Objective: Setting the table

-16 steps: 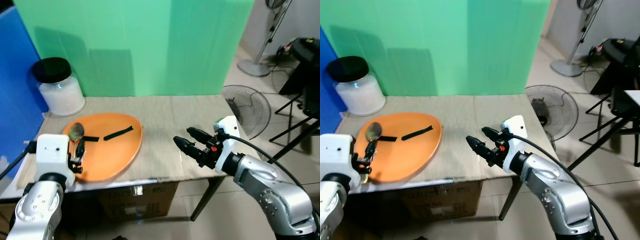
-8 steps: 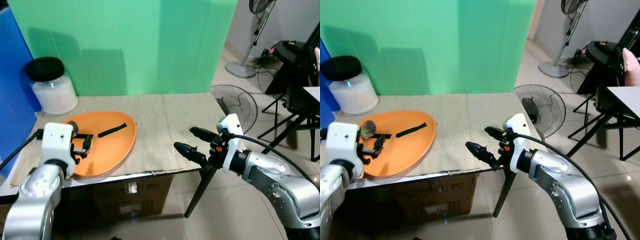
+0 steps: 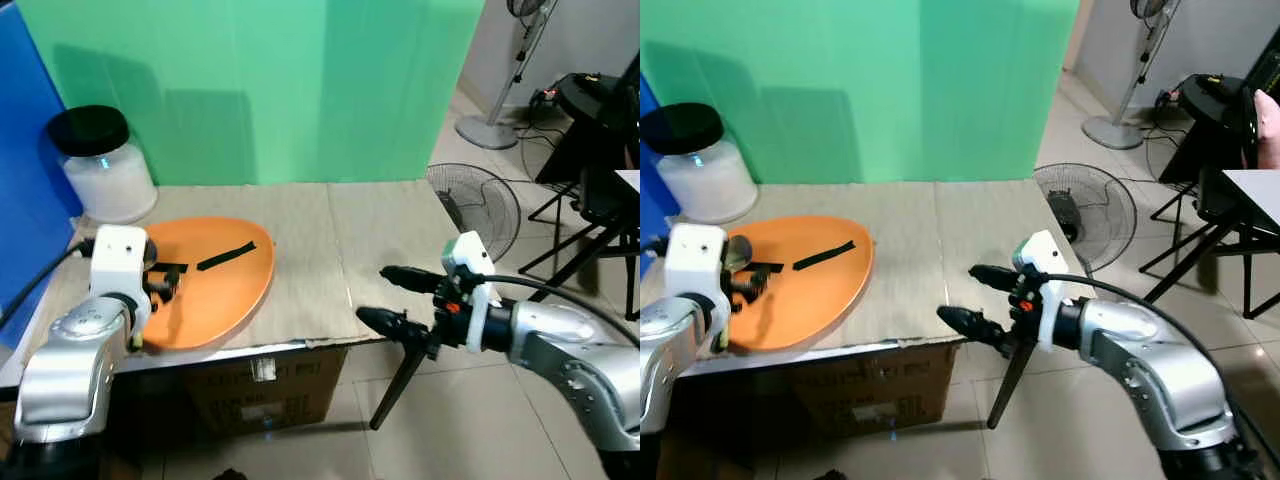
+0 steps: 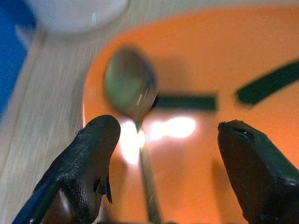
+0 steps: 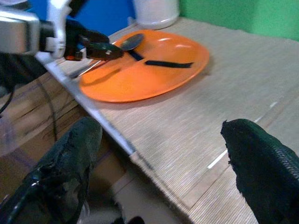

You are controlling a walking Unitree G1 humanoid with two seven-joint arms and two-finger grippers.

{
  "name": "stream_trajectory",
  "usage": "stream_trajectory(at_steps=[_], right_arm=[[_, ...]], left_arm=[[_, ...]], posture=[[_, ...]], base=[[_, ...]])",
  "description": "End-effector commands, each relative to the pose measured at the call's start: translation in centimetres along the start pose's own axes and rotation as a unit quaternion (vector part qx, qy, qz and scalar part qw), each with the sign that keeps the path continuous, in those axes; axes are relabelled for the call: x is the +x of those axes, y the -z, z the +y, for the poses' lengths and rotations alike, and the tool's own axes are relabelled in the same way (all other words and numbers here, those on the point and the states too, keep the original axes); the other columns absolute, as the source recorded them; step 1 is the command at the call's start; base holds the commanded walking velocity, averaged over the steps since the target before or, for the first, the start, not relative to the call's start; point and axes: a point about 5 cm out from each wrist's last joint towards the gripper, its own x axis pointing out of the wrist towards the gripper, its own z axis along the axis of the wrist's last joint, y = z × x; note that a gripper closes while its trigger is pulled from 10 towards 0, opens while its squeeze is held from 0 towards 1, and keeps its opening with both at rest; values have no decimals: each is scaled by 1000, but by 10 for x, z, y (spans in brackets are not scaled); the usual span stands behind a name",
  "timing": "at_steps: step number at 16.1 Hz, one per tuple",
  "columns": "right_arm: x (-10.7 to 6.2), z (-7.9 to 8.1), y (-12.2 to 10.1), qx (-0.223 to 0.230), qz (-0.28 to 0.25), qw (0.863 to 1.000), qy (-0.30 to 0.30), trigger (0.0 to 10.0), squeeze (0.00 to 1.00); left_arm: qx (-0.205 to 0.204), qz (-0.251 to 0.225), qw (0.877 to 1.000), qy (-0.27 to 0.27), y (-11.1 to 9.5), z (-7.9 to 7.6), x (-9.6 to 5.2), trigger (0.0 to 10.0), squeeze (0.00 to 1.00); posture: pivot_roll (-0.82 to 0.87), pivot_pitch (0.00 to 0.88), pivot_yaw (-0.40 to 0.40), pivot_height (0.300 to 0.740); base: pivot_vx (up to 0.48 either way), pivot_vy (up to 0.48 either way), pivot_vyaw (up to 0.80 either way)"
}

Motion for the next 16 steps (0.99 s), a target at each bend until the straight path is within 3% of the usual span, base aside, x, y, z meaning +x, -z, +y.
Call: stream_trajectory(at_steps=[1,3,8,11,16], right_arm=[[-2,2,-4,-19,-5,999,-26,10000,0],[-6,4,-3,-39,0,998,-59,10000,0],[-4,0,-4,-46,4,997,-62,10000,0],[-6,1,-2,-48,5,997,-65,10000,0],[-6,2,-1,-48,8,996,-70,10000,0]], left_arm=[[7,16,1000,-19,0,3,0,10000,0],[2,30,999,-28,0,5,1,10000,0],[33,16,999,10,-5,-3,10,10000,0],[77,-1,997,11,-13,-5,11,10000,0],[39,40,998,21,-1,-6,17,10000,0]], posture=[[-59,0,-30,740],[-59,0,-26,740],[-59,0,-25,740],[-63,0,-20,740],[-66,0,-16,740]], base=[[0,0,0],[0,0,0],[0,0,0],[0,0,0],[0,0,0]])
